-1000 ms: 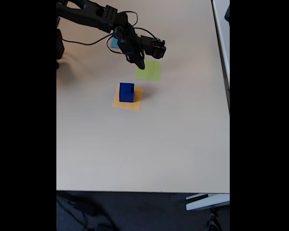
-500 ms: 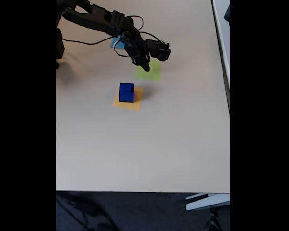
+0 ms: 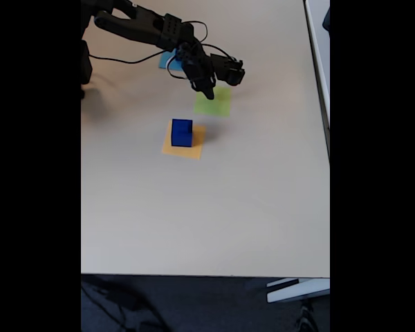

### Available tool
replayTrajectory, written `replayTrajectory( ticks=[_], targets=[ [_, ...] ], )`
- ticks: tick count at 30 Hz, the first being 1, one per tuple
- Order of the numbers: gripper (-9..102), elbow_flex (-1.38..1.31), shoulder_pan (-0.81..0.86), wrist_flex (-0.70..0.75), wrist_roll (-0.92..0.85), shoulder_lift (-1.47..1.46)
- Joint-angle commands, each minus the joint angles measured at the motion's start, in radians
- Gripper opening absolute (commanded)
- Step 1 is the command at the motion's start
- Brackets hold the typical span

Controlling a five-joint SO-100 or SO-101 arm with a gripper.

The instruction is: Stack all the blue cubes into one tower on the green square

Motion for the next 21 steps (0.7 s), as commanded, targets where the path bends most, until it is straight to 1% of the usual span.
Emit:
replayTrajectory(
  ticks=[1,6,13,18,21],
  targets=[
    [4,-0.046,0.0,0.005,0.017,0.017],
    [6,-0.046,0.011,0.005,0.02,0.021],
    [7,-0.048,0.014,0.002,0.049,0.018],
    [12,-0.061,0.015,-0.003,0.018,0.02],
    [13,-0.091,0.009,-0.028,-0.028,0.017]
  ],
)
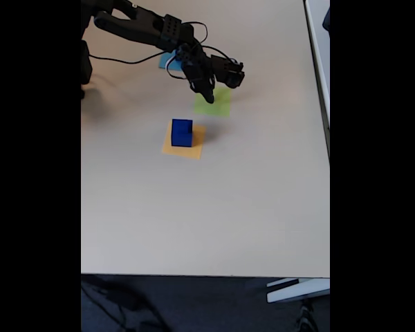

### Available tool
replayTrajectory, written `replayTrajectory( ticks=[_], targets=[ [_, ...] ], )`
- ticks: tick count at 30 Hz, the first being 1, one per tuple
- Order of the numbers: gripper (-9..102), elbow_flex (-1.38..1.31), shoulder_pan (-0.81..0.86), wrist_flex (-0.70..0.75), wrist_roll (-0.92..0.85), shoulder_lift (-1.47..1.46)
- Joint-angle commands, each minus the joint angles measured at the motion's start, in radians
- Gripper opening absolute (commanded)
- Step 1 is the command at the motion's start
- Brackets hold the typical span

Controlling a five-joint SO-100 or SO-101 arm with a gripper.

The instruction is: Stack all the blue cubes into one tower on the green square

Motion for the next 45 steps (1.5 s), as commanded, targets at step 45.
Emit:
replayTrajectory(
  ticks=[45],
  targets=[
    [35,0.314,0.175,-0.066,-0.121,0.483]
  ],
)
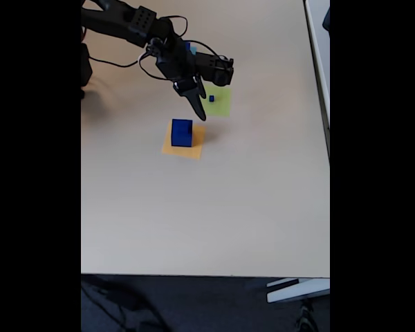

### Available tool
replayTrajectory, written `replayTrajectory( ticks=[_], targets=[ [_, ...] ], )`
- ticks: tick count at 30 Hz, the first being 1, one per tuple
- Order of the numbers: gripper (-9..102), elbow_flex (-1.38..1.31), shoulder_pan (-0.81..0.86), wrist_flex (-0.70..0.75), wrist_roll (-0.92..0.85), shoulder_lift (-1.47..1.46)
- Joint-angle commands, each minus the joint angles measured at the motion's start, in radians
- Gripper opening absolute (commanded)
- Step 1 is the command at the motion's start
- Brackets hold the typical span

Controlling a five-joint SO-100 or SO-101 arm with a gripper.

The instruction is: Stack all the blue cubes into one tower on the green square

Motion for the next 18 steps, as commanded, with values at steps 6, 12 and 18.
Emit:
replayTrajectory(
  ticks=[6,12,18],
  targets=[
    [36,0.008,0.044,-0.012,-0.046,0.101],
    [35,-0.002,0.081,0.012,-0.083,0.109],
    [33,-0.002,0.11,0.048,-0.109,0.117]
  ],
)
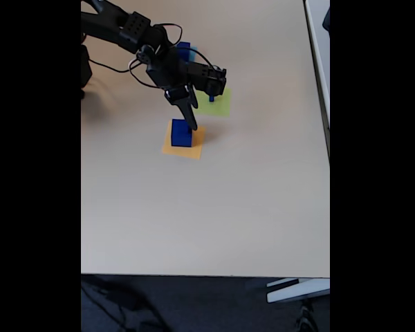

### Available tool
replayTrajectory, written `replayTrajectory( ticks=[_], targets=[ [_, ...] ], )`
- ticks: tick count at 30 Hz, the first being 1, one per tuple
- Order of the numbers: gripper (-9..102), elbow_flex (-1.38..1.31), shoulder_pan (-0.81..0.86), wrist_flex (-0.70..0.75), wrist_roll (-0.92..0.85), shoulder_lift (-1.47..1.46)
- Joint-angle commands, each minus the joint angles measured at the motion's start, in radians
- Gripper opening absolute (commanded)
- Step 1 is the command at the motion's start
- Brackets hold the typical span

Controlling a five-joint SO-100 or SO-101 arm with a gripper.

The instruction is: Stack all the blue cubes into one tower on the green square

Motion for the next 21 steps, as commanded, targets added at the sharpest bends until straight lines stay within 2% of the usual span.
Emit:
replayTrajectory(
  ticks=[1,21],
  targets=[
    [33,-0.025,0.018,0.017,-0.018,0.083],
    [30,0.029,0.08,0.054,-0.081,0.067]
  ],
)
